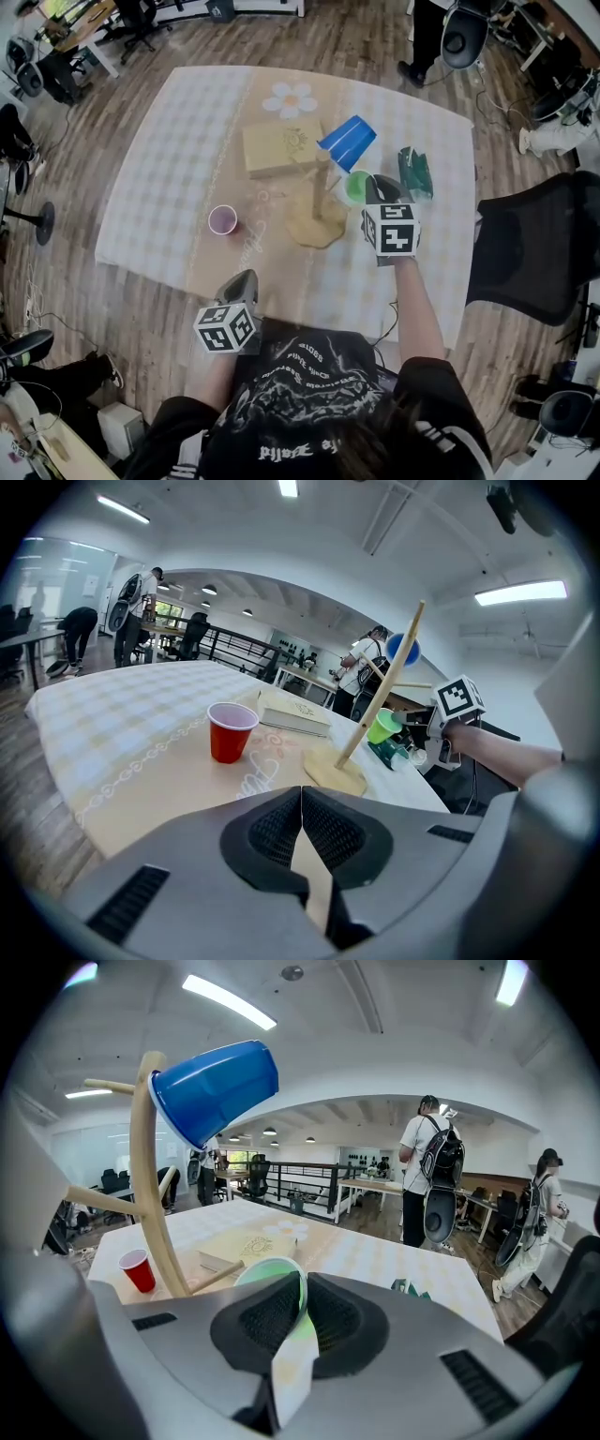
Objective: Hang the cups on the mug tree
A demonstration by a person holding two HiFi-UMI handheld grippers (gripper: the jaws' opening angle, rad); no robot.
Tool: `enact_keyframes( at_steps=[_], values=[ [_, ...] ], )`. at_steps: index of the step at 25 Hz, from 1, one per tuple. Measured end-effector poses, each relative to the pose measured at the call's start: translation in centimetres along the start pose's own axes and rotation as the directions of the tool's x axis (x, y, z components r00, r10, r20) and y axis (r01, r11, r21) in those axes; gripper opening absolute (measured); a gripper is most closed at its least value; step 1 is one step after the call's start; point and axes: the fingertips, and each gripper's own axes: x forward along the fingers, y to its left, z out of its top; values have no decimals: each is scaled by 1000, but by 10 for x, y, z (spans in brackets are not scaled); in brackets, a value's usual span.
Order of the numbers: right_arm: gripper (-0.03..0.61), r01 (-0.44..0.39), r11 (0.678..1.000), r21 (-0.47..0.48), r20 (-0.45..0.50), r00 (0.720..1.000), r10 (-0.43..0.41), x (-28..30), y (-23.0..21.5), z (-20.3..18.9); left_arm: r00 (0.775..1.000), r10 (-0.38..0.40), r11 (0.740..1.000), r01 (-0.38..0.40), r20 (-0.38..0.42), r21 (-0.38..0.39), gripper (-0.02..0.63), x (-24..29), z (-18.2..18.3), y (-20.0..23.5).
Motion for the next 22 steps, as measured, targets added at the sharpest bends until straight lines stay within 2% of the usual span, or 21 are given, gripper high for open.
enact_keyframes(
  at_steps=[10, 16, 22],
  values=[
    [34, -5, 997, -79, 7, 1000, 5, 12, 4, 5, 1000, 15, 1000, -16, -14, -20, 21, 3, -2, 4],
    [34, -37, 997, -63, 50, 998, 41, 13, 11, 10, 1000, 16, 999, -17, -22, -28, 21, 6, -2, 6],
    [35, -31, 996, -88, 85, 996, 38, 9, 17, 15, 1000, 17, 998, -18, -24, -58, 21, 7, -1, 10]
  ],
)
